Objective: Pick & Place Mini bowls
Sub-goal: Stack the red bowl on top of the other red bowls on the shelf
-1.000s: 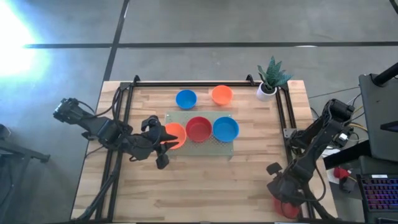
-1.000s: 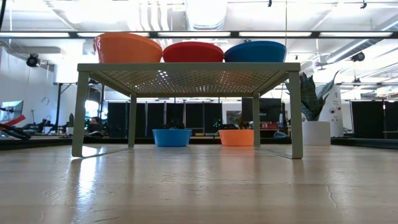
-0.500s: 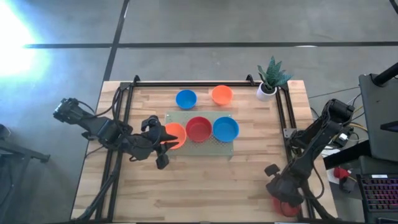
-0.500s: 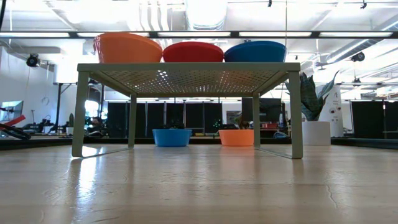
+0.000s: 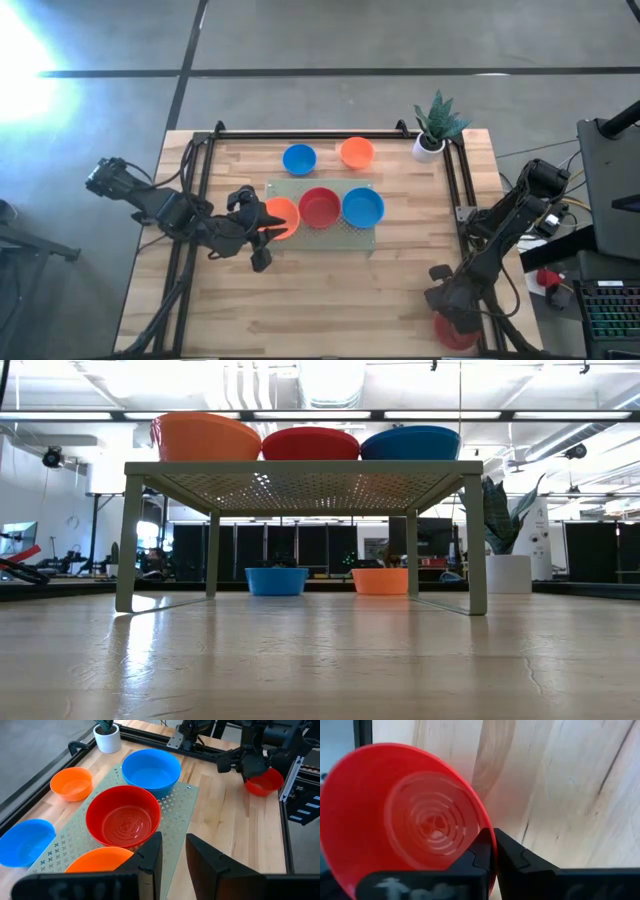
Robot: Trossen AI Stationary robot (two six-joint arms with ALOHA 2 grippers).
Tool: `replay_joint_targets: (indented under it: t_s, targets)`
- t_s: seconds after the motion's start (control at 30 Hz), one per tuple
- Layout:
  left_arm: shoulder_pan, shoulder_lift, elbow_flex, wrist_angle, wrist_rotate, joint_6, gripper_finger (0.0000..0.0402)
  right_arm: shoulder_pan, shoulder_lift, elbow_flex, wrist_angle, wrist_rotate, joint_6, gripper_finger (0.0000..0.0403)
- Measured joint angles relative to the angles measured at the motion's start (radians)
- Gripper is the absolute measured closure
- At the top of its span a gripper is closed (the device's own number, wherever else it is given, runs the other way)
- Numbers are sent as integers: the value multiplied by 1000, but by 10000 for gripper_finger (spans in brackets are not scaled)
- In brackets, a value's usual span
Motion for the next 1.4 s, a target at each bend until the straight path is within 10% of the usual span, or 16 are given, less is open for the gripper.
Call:
replay_joint_targets:
  t_s: [0.73, 1.4]
  targets:
    - [0, 0, 0, 0, 0, 8, 323, -67, -2, 370, -236, 83, 26, 394]
    - [-1, 0, 0, 0, 7, 45, 323, -436, -2, 832, -479, 315, -30, 394]
